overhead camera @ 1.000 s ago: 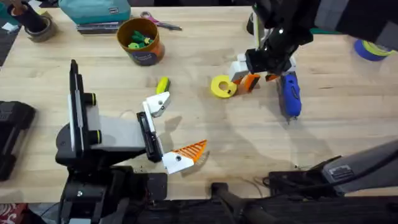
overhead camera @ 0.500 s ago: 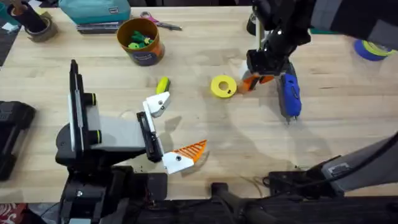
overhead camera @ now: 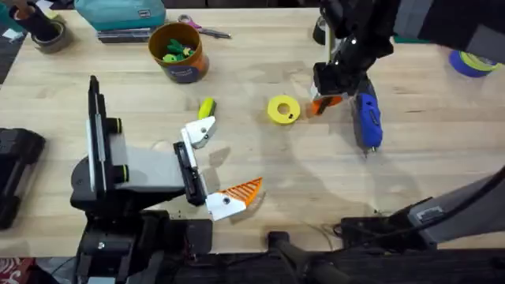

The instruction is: Pick up the gripper from the table and insert it into the empty holder that is missing its gripper. Then pick up a screw, insert it into the mounting hole, and use the screwdriver to tighten it. Finally, clean up the table by picking up the vegetable and placing it into the bucket.

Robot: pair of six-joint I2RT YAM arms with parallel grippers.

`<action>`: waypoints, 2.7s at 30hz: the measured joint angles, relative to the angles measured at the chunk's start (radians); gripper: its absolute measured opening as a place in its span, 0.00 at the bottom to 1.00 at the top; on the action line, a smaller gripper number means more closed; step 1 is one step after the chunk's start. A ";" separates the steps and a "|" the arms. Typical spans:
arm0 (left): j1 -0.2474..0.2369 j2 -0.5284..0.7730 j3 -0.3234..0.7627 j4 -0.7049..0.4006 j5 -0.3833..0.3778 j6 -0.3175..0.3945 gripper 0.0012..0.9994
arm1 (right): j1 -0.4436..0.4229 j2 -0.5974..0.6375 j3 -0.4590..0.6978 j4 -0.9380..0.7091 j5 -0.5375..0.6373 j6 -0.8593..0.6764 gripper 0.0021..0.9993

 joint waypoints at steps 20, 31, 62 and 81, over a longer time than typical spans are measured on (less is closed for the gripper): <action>0.000 0.000 0.000 0.000 0.000 0.000 0.99 | 0.000 -0.420 -0.006 0.059 -0.133 0.000 0.01; 0.000 0.000 0.000 0.000 0.000 0.000 0.99 | -0.016 -0.555 -0.306 0.590 -0.620 0.010 0.01; 0.000 0.000 0.000 0.000 0.001 0.000 0.99 | -0.099 -0.533 -0.987 1.954 -1.322 0.914 0.01; 0.000 0.000 0.000 0.000 0.001 -0.003 0.99 | 0.032 -0.306 -0.990 2.209 -1.326 1.093 0.01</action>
